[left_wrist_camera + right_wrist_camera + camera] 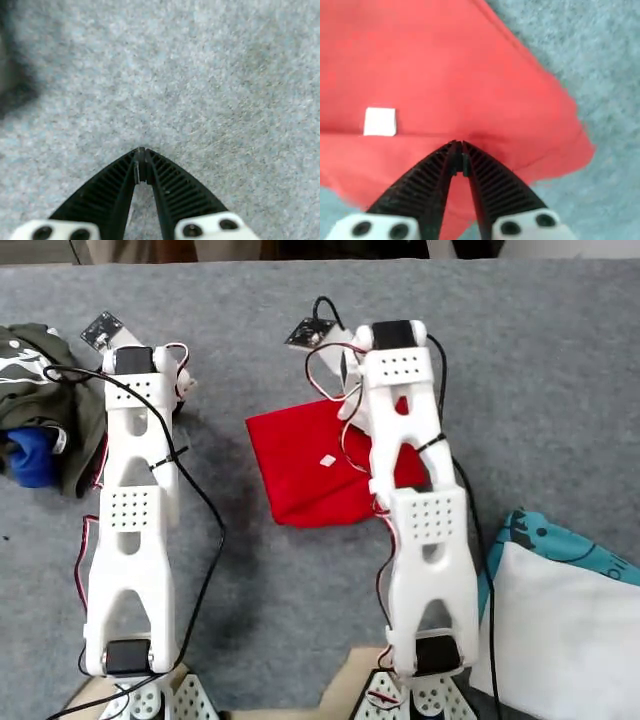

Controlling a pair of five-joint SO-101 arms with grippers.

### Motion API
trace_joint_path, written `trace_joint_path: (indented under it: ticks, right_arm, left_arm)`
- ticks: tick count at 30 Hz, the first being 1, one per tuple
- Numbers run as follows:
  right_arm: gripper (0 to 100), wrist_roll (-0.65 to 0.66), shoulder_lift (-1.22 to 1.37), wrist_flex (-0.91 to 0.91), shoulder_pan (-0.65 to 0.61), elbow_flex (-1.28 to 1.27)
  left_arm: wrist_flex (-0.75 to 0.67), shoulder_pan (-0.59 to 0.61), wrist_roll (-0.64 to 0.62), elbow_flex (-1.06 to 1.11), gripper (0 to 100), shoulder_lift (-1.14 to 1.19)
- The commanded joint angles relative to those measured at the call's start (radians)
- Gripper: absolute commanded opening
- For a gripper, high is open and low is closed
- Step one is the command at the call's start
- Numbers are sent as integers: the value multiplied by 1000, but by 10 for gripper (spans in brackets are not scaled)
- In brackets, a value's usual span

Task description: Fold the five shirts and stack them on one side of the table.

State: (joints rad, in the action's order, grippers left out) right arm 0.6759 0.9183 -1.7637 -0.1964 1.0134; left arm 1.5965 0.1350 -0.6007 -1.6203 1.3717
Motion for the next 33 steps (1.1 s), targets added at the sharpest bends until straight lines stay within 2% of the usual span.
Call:
trace_joint_path:
  ticks: [1,6,10,20,23,33]
  right_arm:
    - [5,-34,-188,-23,33,-150]
    - [5,-34,-314,-17,85,-387]
    - [5,-31,-372,46,111,-444]
    - [5,-34,-314,411,-41,-435]
    - [5,-34,-257,399,-47,-403]
    - [5,-34,-128,155,2,-303]
  left_arm:
    - [-17,-3,-5,-54,20,-15]
    - [-17,-3,-5,-54,20,-15]
    - [-17,-3,-5,-54,20,-15]
    - [-17,-3,-5,-54,20,-13]
    - [-17,-3,-5,-54,20,-13]
    - [-17,-3,-3,-54,20,-13]
